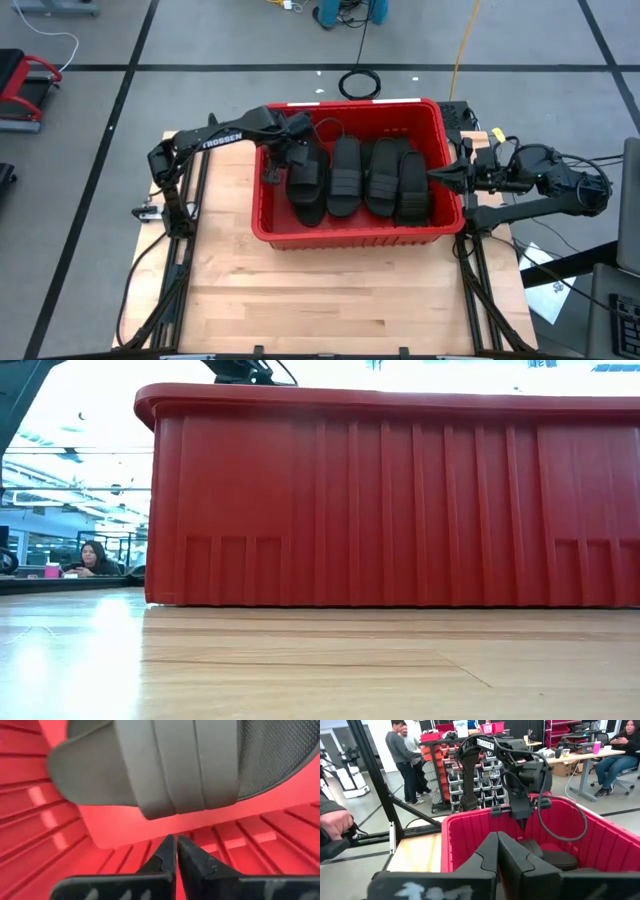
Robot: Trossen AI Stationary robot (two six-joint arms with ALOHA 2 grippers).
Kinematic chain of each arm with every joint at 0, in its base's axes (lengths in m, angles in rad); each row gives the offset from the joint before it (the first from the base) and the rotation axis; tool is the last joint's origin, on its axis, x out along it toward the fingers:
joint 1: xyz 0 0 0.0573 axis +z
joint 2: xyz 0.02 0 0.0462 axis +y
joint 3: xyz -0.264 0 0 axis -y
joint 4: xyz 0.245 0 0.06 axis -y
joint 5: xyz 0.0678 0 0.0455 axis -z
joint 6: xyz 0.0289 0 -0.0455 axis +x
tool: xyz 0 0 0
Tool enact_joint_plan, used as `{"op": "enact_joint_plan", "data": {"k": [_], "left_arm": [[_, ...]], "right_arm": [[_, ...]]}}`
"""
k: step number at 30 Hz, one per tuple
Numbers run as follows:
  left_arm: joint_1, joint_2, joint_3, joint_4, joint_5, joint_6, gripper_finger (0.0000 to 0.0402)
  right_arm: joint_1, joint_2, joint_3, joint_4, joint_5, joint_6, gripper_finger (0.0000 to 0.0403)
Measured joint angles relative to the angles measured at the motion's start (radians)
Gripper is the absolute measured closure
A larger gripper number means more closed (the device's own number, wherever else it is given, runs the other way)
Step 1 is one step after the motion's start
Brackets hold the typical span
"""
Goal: Pick and place slides into bin
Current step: Put the black slide into the red bin
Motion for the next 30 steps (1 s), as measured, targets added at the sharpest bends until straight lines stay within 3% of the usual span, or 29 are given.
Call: {"op": "enact_joint_plan", "data": {"k": [16,30], "left_arm": [[-0.051,0.152,0.0,-0.038,-0.037,-0.057,0.0398],[-0.05,0.147,-0.001,0.099,0.014,0.044,0.0399]], "right_arm": [[0.0,0.0,0.0,-0.001,0.0,-0.012,0.0403],[0.0,0.0,0.0,0.0,0.0,-0.001,0.0403]]}}
